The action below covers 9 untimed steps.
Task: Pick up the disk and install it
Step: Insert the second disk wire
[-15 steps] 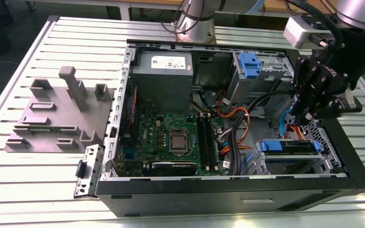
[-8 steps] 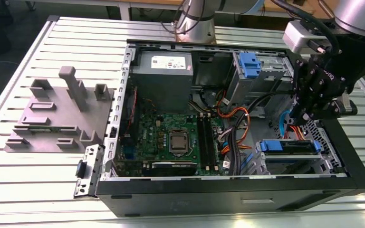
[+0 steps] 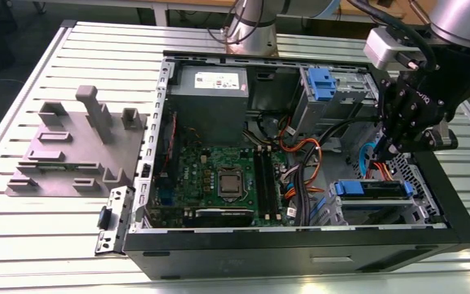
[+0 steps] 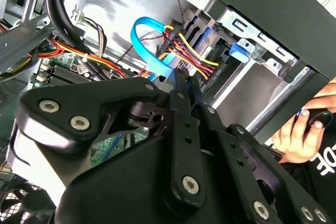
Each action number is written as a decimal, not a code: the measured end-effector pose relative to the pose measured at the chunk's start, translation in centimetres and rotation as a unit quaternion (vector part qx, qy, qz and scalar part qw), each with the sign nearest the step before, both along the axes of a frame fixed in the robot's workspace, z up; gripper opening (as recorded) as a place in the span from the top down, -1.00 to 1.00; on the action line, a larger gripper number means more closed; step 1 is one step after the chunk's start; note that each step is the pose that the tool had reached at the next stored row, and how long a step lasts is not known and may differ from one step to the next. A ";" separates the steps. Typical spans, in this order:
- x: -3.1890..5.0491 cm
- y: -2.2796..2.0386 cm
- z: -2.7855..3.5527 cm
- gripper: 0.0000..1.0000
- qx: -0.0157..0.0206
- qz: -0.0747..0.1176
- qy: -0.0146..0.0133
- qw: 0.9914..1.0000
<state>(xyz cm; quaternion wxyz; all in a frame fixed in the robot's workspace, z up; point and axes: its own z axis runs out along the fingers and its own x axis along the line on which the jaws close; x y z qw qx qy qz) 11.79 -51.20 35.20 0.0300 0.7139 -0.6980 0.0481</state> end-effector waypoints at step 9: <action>-0.84 -1.31 -0.08 0.68 0.000 0.001 -0.001 1.000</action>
